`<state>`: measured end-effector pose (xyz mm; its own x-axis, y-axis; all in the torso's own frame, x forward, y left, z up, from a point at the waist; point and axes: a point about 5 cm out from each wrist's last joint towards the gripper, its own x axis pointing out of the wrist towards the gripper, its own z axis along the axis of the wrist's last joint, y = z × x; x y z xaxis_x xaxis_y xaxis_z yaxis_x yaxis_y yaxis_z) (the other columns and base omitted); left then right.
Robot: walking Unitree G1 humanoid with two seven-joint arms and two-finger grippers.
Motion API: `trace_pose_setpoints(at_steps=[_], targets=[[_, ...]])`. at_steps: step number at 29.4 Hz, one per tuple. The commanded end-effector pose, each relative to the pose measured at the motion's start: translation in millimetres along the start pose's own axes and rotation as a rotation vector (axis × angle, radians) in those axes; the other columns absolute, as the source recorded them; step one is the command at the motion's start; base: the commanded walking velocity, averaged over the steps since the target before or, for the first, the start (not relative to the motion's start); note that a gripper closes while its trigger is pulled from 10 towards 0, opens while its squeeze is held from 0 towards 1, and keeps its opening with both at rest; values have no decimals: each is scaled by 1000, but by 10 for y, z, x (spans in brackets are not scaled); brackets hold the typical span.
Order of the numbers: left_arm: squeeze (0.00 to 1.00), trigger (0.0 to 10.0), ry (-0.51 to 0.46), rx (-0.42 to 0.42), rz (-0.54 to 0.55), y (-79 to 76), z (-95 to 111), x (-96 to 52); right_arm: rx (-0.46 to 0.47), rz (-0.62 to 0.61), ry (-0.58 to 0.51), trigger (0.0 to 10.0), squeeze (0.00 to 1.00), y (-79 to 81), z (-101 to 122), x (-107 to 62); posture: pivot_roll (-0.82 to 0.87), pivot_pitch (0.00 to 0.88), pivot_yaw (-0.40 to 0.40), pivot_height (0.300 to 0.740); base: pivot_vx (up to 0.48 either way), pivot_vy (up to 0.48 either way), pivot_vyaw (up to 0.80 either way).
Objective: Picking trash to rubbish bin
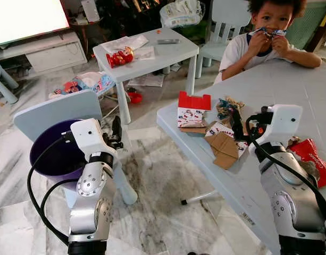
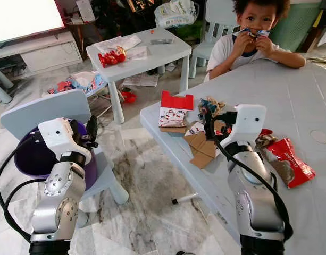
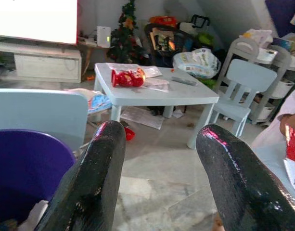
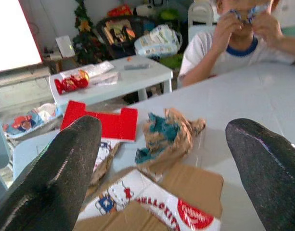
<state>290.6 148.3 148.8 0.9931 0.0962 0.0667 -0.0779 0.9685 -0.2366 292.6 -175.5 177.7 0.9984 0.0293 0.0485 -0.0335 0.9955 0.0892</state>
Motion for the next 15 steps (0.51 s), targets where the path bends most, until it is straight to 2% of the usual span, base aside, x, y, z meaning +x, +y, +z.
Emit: trace_pose_setpoints(at_steps=[1,2,4,8,11,13,15], targets=[[0,10000,29,13,41,35,-44,5,9,-12,36,10000,0,7,-18,19,11,81,-14,740,0,0,0],[0,10000,53,10,83,45,-63,19,35,9,46,10000,0,39,-12,28,11,81,-14,740,0,0,0],[0,10000,74,-8,97,42,-76,27,15,1,53,10000,0,38,-3,33,11,81,-14,740,0,0,0],[0,10000,92,-9,64,23,-75,40,31,19,92,10000,0,63,-9,38,7,82,-16,740,0,0,0],[0,10000,83,-8,32,23,-63,39,60,55,68,10000,0,111,34,41,4,84,-18,740,0,0,0],[0,10000,78,-24,8,15,-60,32,41,141,20,10000,0,153,91,38,1,86,-18,740,0,0,0],[0,10000,83,-23,10,16,-65,29,42,142,10,10000,0,143,115,28,-1,87,-18,740,0,0,0]])
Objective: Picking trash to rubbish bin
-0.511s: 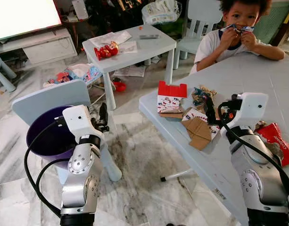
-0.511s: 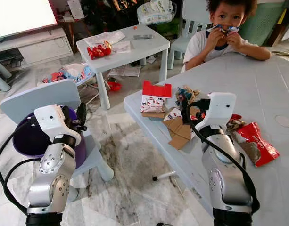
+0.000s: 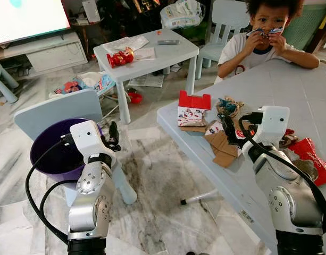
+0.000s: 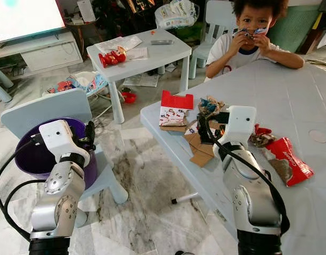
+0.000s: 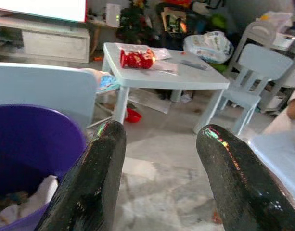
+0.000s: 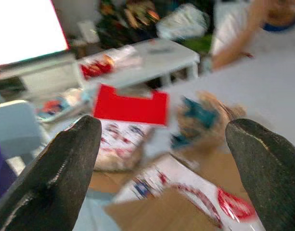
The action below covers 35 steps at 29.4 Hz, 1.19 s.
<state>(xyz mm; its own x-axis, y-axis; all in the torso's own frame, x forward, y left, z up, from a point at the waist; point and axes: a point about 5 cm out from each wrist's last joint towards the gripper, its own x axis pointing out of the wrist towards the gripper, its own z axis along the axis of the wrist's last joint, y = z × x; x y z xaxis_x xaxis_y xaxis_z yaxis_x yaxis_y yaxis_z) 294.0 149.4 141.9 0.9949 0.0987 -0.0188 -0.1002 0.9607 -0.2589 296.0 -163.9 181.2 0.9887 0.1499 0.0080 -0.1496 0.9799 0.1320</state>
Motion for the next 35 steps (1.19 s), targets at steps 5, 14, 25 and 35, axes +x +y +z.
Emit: trace_pose_setpoints(at_steps=[5,14,25,35], targets=[[0,10000,38,20,-39,-28,-51,9,-117,-40,-22,10000,0,-62,93,-33,-5,89,-17,740,0,0,0],[0,10000,178,-6,-206,-221,-254,-57,-151,-110,80,10000,0,-282,-44,-94,-18,99,-17,740,0,0,0],[0,10000,306,19,-334,-329,-433,-184,-115,-107,201,10000,0,-260,-244,-145,-10,113,-16,740,0,0,0],[0,10000,300,39,-355,-342,-415,-194,-156,-133,327,10000,0,-309,-438,-225,-9,115,-15,740,0,0,0]])
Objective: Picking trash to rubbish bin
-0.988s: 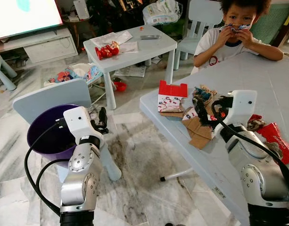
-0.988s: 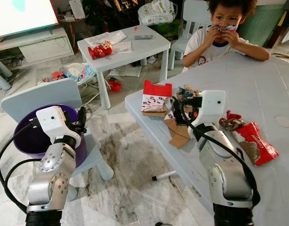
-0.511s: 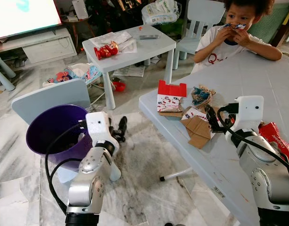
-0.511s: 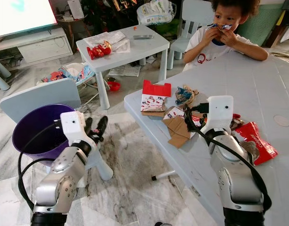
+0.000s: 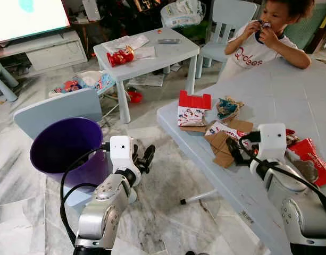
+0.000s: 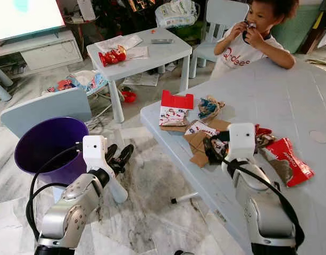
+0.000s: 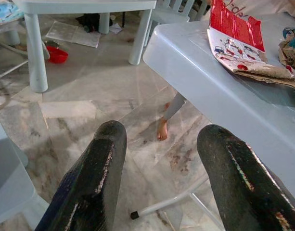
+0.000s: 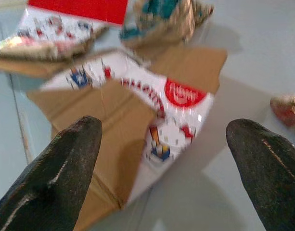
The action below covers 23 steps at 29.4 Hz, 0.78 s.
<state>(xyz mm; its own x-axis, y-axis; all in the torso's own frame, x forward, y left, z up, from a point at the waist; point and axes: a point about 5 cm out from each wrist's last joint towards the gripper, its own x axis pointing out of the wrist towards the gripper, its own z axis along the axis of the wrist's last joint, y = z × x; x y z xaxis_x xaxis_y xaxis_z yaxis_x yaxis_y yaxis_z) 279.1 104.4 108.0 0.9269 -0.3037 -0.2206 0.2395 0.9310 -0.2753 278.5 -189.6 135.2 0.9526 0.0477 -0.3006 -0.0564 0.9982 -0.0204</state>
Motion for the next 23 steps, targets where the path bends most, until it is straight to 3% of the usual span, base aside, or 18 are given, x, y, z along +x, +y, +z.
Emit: trace_pose_setpoints(at_steps=[1,8,18,19,20,23], targets=[[0,10000,3,15,-16,-19,23,-13,-16,-24,25,10000,0,-27,-27,-1,-9,115,-15,740,0,0,0],[0,10000,33,12,-82,-90,-17,-34,-5,-34,39,10000,0,-11,-70,44,-6,114,-15,740,0,0,0],[0,10000,44,23,-135,-152,-21,-61,95,6,65,10000,0,167,-162,176,17,110,-15,740,0,0,0],[0,10000,43,25,-135,-148,-15,-62,115,12,63,6196,0,191,-163,201,22,110,-15,740,0,0,0],[0,10000,42,26,-134,-145,-12,-62,134,13,60,0,0,200,-159,217,24,108,-15,740,0,0,0],[0,10000,41,28,-133,-140,-8,-64,154,12,52,0,0,206,-146,250,24,108,-15,740,0,0,0]])
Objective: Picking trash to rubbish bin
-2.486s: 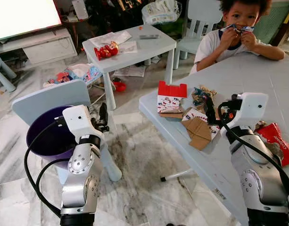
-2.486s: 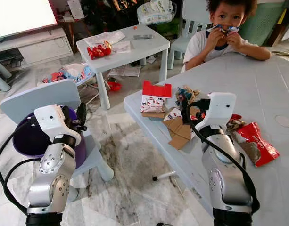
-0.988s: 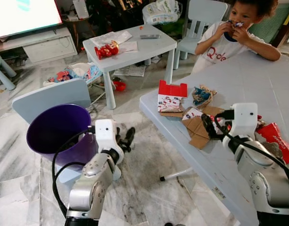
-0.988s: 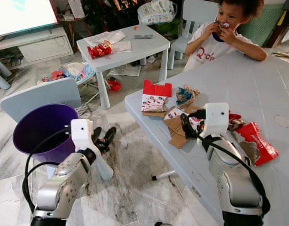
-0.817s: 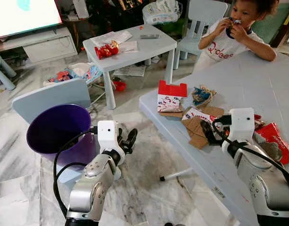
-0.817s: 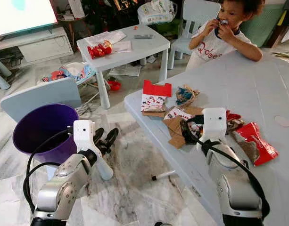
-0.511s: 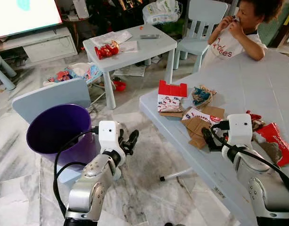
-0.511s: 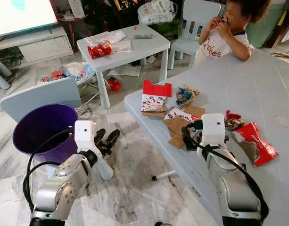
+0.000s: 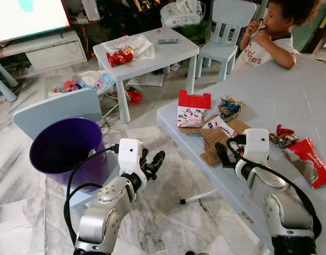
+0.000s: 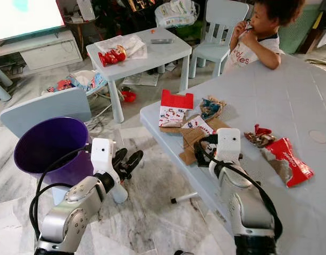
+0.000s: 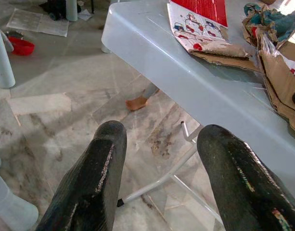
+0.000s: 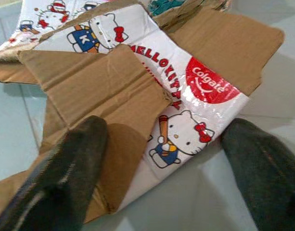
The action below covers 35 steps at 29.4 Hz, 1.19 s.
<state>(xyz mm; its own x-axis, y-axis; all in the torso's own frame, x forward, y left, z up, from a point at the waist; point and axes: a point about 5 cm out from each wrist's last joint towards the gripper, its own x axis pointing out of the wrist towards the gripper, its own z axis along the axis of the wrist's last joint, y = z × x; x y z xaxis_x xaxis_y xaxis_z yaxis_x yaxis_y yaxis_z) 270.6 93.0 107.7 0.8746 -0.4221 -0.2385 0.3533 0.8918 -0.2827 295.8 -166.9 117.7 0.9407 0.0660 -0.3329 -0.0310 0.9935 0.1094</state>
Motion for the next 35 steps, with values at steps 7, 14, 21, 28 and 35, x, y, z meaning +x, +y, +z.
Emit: trace_pose_setpoints(at_steps=[7,14,21,28,35], targets=[[0,10000,-14,11,-11,-16,43,-29,27,-19,10,0,0,-55,-34,36,28,109,-14,740,0,0,0],[0,10000,-14,11,-12,-22,43,-29,33,-37,3,0,0,-94,-50,20,22,112,-12,740,0,0,0],[0,10000,-32,16,-7,-20,73,-21,29,-53,-9,0,0,-145,-34,0,19,113,-11,740,0,0,0],[0,10000,-60,17,11,-6,117,-14,16,-54,-32,0,0,-193,5,-54,12,115,-12,740,0,0,0],[0,10000,-88,19,31,18,154,-3,18,-60,-52,0,0,-226,25,-93,3,115,-11,740,0,0,0]])
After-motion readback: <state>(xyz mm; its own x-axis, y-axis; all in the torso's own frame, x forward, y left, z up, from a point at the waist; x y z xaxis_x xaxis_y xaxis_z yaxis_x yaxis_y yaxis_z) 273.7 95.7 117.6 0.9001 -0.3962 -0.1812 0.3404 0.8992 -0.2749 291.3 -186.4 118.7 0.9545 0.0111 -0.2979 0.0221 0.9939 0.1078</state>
